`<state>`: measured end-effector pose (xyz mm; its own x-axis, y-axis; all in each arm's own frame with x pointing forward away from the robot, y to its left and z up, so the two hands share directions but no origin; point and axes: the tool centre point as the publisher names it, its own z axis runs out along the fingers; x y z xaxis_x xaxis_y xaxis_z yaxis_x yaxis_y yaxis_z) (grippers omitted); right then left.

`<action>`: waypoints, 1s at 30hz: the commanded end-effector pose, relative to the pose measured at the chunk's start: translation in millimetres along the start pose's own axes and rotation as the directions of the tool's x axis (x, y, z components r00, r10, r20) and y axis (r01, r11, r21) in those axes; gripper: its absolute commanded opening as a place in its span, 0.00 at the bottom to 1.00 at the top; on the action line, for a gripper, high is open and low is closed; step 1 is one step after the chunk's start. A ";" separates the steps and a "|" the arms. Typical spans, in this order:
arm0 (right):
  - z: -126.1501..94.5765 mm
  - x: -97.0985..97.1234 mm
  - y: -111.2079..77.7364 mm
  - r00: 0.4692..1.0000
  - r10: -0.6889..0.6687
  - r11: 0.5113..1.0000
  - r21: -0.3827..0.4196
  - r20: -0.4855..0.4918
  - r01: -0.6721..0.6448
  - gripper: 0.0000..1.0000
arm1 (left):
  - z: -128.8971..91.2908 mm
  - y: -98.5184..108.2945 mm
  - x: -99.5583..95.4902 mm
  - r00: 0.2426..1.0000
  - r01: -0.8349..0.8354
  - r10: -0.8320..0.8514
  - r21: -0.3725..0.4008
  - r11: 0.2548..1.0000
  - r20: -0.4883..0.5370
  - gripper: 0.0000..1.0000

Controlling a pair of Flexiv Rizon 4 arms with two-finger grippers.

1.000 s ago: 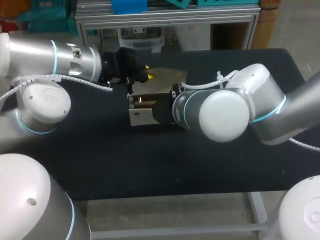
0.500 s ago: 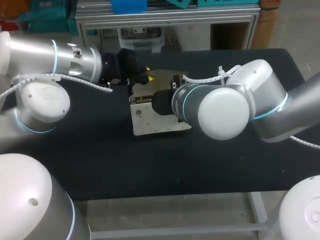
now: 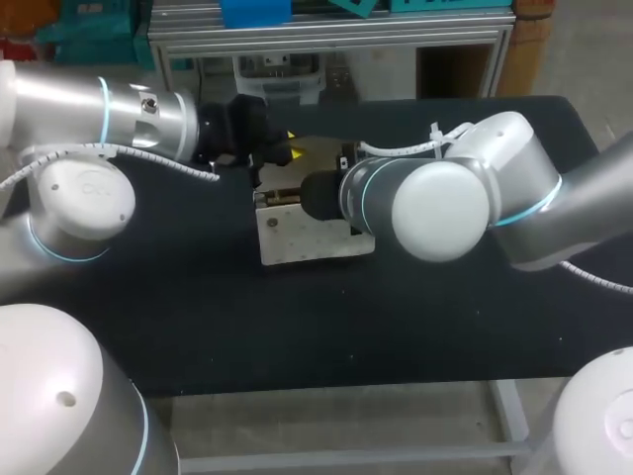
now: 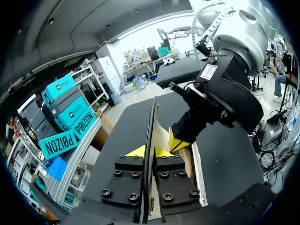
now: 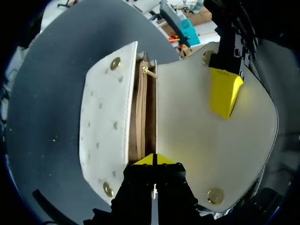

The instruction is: Pick up the bag, open it, inspect its contents, close it, and place it on the opposite side

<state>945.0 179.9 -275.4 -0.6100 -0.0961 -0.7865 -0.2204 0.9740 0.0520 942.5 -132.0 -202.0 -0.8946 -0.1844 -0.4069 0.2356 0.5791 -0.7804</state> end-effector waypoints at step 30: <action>8.5 39.4 10.6 0.987 0.014 0.999 -0.033 0.162 -0.009 0.00 | -0.8 2.4 3.6 1.000 0.025 -0.025 0.035 0.999 0.008 0.00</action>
<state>923.5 189.2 -302.3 -0.6516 -0.1013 -0.7517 -0.2318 0.9702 0.0702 939.0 -131.3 -205.6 -0.8978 -0.2097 -0.3873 0.2153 0.5581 -0.8013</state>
